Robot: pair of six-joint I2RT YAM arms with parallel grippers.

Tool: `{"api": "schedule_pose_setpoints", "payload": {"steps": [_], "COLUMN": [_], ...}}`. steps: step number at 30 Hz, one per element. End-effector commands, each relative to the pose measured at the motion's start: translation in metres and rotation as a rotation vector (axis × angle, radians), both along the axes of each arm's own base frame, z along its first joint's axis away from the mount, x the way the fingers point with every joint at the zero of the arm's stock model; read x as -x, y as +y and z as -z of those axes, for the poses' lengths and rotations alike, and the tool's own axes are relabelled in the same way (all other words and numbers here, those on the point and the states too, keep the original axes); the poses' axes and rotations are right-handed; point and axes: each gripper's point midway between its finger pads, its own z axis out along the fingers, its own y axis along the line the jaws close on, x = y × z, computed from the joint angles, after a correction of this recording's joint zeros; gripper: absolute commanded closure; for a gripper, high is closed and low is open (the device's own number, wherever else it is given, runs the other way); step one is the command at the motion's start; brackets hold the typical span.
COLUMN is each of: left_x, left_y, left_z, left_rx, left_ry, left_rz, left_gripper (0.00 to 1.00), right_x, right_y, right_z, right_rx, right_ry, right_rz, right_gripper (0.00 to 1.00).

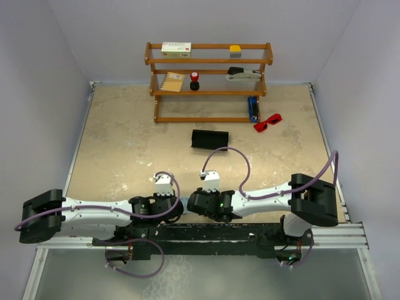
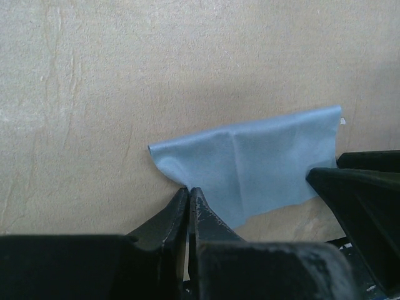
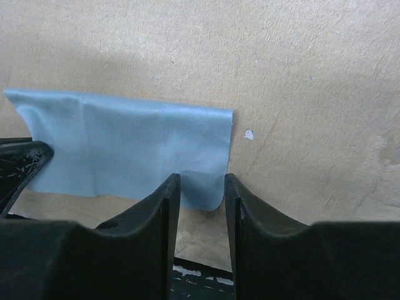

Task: Organize the sunglasses
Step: Pick up the glasses cleaning cloth from the center of the board.

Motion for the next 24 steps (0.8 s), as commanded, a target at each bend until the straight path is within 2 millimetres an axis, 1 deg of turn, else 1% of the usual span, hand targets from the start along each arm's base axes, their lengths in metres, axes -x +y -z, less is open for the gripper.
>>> {"api": "schedule_pose_setpoints", "payload": {"steps": [1, 15, 24], "left_x": [-0.0019, -0.0011, -0.0012], "left_y": [-0.0064, -0.0047, -0.0050], "left_z": [-0.0067, -0.0080, -0.0097], "left_rx": [0.030, 0.030, 0.037], "left_ry": [-0.009, -0.010, -0.013], "left_rz": [-0.008, -0.003, -0.002], "left_gripper": [1.00, 1.00, 1.00], "right_x": [-0.0009, 0.0054, 0.0051], "right_y": [-0.0071, -0.0056, -0.0138], "right_z": [0.0003, 0.0064, 0.0094], "right_rx": [0.017, 0.039, 0.079], "right_ry": [-0.019, -0.012, -0.016], "right_rz": [0.031, 0.030, 0.044], "right_gripper": [0.64, 0.65, 0.65]}}
